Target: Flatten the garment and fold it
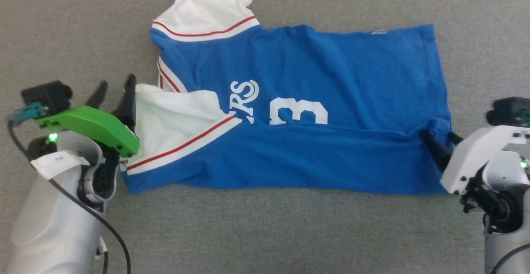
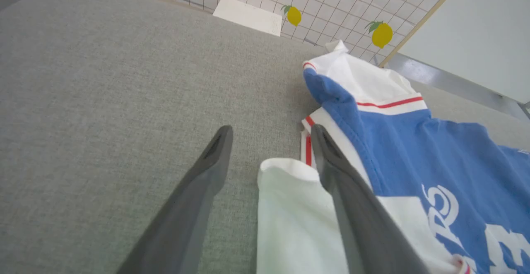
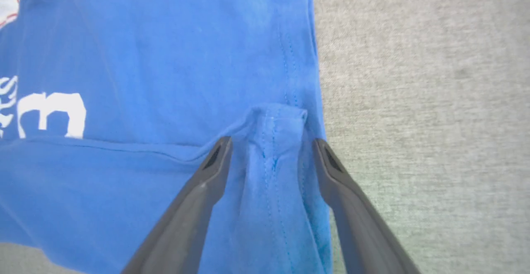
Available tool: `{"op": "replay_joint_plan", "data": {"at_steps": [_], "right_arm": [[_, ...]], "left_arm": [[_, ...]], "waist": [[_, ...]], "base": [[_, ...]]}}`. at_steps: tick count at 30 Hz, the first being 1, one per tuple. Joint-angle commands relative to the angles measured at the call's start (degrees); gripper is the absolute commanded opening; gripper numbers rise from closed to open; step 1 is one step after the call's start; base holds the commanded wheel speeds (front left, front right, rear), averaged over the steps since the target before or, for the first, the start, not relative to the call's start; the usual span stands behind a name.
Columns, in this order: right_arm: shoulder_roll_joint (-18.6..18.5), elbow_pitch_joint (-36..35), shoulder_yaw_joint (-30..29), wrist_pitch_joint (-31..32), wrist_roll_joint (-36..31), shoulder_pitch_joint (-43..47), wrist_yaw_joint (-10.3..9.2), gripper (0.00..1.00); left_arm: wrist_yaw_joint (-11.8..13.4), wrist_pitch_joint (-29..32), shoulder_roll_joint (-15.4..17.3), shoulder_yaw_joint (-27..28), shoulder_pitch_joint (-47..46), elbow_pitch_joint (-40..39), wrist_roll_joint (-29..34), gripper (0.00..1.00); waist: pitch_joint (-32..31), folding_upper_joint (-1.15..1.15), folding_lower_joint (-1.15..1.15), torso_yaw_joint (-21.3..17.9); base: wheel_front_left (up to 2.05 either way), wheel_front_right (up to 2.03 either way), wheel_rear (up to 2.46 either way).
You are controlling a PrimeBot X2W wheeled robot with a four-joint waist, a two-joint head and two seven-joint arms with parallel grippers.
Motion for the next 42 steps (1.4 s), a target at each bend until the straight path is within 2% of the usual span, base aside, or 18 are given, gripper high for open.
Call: {"op": "replay_joint_plan", "data": {"at_steps": [1,3,6,9,10,11,15,18,21,27,28,29,30,34,39,42], "right_arm": [[-0.1,-0.1,-0.7,-1.0,0.7,0.2,-0.11,1.0],[-0.1,-0.8,-1.5,-2.0,1.4,1.2,-0.11,1.0],[-0.1,-2.5,-2.7,-2.9,2.4,3.3,-0.11,1.0],[-0.1,-4.6,-3.9,-3.7,3.2,5.8,-0.11,1.0],[-0.1,-5.4,-4.4,-3.9,3.4,6.7,-0.11,1.0],[-0.1,-6.6,-4.9,-3.9,3.9,8.0,-0.11,1.0],[-0.1,-7.9,-5.6,-4.0,4.9,9.7,-0.11,1.0],[-0.1,-8.1,-5.6,-4.5,5.6,10.1,-0.11,1.0],[-0.1,-8.2,-5.1,-5.1,6.0,10.2,-0.11,1.0],[-0.1,-8.1,-4.3,-5.9,6.3,10.5,-0.11,1.0],[-0.1,-8.1,-4.2,-5.9,6.3,10.6,-0.11,1.0],[-0.1,-8.1,-4.1,-6.0,6.1,10.8,-0.11,1.0],[-0.1,-8.2,-4.1,-6.0,5.6,10.9,-0.11,1.0],[-0.1,-10.9,-3.0,-4.3,0.5,12.8,-0.11,1.0],[-0.1,-14.9,-0.5,1.5,-4.9,15.0,-0.11,1.0],[-0.1,-14.3,0.0,3.5,-7.9,14.2,-0.11,1.0]], "left_arm": [[-0.2,-1.1,0.7,0.6,-0.8,-0.6,0.9,1.0],[0.5,-1.1,1.5,0.7,0.4,-1.8,1.4,1.0],[3.6,1.7,2.7,0.2,4.3,-5.2,2.2,1.0],[7.4,7.8,3.8,-0.7,10.3,-10.9,1.7,1.0],[8.6,11.2,4.6,-1.6,12.7,-13.0,1.5,1.0],[11.1,16.4,6.0,-2.3,16.6,-17.1,0.7,1.0],[14.8,25.4,7.8,-3.5,21.9,-24.1,-1.5,1.0],[15.8,26.7,7.9,-3.8,22.5,-25.9,-1.7,1.0],[15.8,26.1,7.5,-4.1,21.5,-23.7,-1.2,1.0],[14.2,25.6,6.2,-4.7,18.3,-17.1,-1.7,1.0],[13.9,25.6,6.1,-4.7,17.9,-16.3,-1.9,0.87],[13.5,25.7,6.1,-4.8,17.6,-15.6,-2.0,0.14],[13.2,26.0,6.1,-4.9,17.5,-15.2,-2.4,0.0],[12.3,25.9,6.4,-4.4,18.0,-15.3,-3.4,0.0],[13.1,22.1,6.9,-0.9,20.6,-20.0,-4.3,0.0],[13.8,21.1,7.2,0.1,22.4,-24.0,-4.3,0.0]], "waist": [[-1.9,0.0,0.0,0.2],[-3.2,0.0,0.0,0.2],[-5.2,0.0,0.0,0.2],[-6.7,0.0,0.0,0.1],[-7.0,0.0,0.0,0.1],[-7.3,0.0,0.0,0.1],[-7.2,0.0,0.0,-0.1],[-6.7,0.0,0.0,-0.4],[-6.0,0.0,0.0,-0.9],[-5.3,0.0,0.0,-1.7],[-5.3,0.0,0.0,-1.9],[-5.3,0.0,0.0,-2.0],[-5.3,0.0,0.0,-2.1],[-5.3,0.0,0.0,-1.9],[-5.0,0.0,0.0,-1.7],[-4.7,0.0,0.0,-1.4]], "base": [[0.0,0.0,0.0],[0.0,0.0,0.0],[0.0,0.0,0.0],[0.0,0.0,0.0],[0.0,0.0,0.0],[0.0,0.0,0.0],[0.0,0.0,0.0],[0.0,0.0,0.0],[0.0,0.0,0.0],[0.0,0.0,0.0],[0.0,0.0,0.0],[0.0,0.0,0.0],[0.0,0.0,0.0],[0.0,0.0,0.0],[0.0,0.0,0.0],[0.0,0.0,0.0]]}}
